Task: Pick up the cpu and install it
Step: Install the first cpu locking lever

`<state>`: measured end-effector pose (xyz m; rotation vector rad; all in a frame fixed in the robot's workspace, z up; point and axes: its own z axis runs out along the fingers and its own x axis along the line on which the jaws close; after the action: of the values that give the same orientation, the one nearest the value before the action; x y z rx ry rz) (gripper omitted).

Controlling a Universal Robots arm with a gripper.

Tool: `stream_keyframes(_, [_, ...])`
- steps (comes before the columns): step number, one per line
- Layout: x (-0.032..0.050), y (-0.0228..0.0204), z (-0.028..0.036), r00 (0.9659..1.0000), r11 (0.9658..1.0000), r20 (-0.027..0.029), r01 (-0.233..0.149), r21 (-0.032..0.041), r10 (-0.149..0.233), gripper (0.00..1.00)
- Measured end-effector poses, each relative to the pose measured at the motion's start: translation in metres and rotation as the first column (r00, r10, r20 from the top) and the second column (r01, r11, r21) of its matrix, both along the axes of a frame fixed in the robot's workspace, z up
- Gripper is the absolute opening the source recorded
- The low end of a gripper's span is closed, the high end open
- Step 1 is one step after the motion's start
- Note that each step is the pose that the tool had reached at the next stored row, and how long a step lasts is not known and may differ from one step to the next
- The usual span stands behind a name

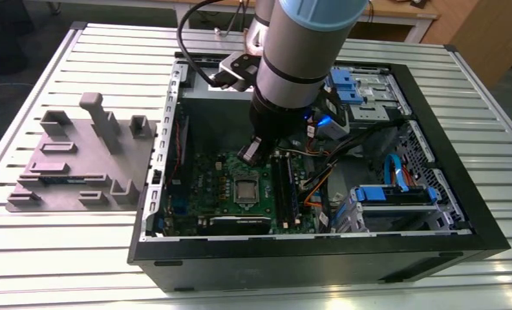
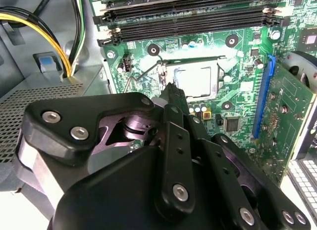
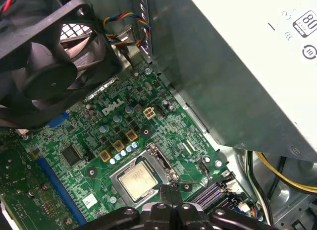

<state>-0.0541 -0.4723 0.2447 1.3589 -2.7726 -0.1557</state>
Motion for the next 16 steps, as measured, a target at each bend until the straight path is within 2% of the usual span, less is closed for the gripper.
stream_keyframes(8, [0.0009,0.0000,-0.0001,1.0000,1.0000,-0.0001,0.000,0.0000,0.000,0.10])
stream_keyframes(12, [0.0127,0.0005,-0.0001,1.0000,1.0000,0.0000,0.000,0.0000,0.000,0.10])
stream_keyframes(16, [0.0183,0.0036,-0.0001,1.0000,1.0000,0.0000,0.000,0.0002,0.000,0.10])
